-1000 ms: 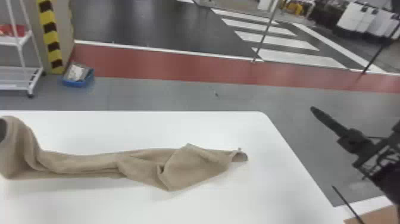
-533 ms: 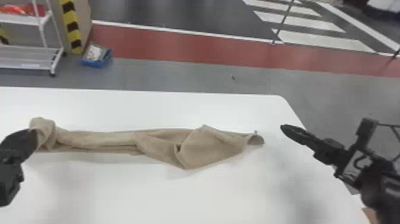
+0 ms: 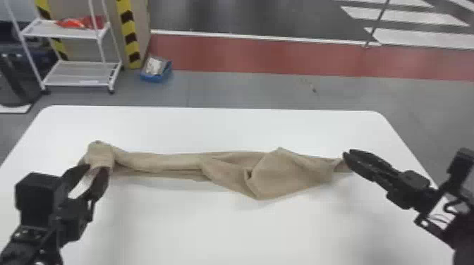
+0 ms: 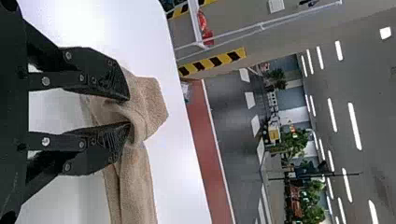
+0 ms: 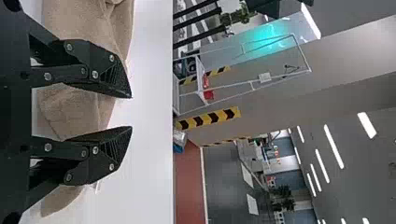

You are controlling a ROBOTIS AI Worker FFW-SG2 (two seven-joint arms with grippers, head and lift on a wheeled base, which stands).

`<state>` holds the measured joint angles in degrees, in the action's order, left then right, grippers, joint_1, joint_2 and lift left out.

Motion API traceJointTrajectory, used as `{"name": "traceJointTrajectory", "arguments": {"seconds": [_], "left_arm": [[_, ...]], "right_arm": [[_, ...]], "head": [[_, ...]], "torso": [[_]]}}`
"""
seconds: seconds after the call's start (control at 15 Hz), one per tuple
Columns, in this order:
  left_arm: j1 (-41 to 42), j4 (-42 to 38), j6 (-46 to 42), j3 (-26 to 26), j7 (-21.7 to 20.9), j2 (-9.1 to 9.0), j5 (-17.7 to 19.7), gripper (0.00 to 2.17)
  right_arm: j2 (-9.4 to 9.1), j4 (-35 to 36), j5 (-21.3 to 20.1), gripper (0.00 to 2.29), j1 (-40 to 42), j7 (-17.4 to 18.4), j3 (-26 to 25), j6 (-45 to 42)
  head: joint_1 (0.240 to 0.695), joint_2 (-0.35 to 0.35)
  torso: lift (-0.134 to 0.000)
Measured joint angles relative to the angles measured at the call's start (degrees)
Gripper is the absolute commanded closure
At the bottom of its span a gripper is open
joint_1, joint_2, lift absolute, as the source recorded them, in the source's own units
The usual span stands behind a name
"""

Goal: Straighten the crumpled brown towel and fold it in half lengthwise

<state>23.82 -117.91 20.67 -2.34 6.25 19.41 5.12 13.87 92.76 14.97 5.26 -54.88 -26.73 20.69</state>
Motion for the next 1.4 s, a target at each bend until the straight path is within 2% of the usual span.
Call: {"name": "traceJointTrajectory", "arguments": {"seconds": [0.2, 0.4, 0.53, 0.6, 0.87, 1.13, 1.4], "left_arm": [[0.2, 1.1, -1.1, -0.1, 1.1, 0.11, -3.6, 0.02], [1.2, 0.5, -4.6, 1.4, 1.6, 0.23, -3.8, 0.02], [1.0, 0.2, -4.9, 1.6, 2.1, 0.26, -3.5, 0.02], [0.9, 0.1, -5.1, 1.4, 2.5, 0.25, -3.5, 0.02], [0.7, 0.0, -7.7, 0.8, 5.4, 0.15, -3.5, 0.02], [0.7, -0.1, -8.9, 0.8, 5.4, 0.18, -3.4, 0.02], [1.2, 0.0, -9.1, 0.9, 5.1, 0.25, -3.3, 0.02]], "right_arm": [[-0.99, 0.0, -0.2, 0.77, -3.5, 2.5, 3.0, -0.4], [-1.54, -1.3, -0.7, 0.77, -5.1, 6.0, 5.0, -2.8], [-1.55, -3.2, -1.4, 0.72, -6.9, 6.3, 6.0, -3.4], [-1.52, -3.9, -2.0, 0.57, -7.6, 6.2, 6.4, -3.0], [-1.44, -8.4, -6.9, 0.56, -11.0, 6.3, 11.0, -2.0], [-1.51, -17.0, -9.5, 0.57, -17.3, 7.4, 15.5, -3.2], [-1.54, -23.3, -14.7, 0.57, -21.7, 7.9, 18.8, -3.7]], "head": [[0.695, -0.068], [0.695, -0.037], [0.695, -0.03], [0.695, -0.028], [0.695, -0.001], [0.695, 0.027], [0.695, 0.04]], "torso": [[-0.124], [-0.124], [-0.124], [-0.124], [-0.124], [-0.124], [-0.124]]}}
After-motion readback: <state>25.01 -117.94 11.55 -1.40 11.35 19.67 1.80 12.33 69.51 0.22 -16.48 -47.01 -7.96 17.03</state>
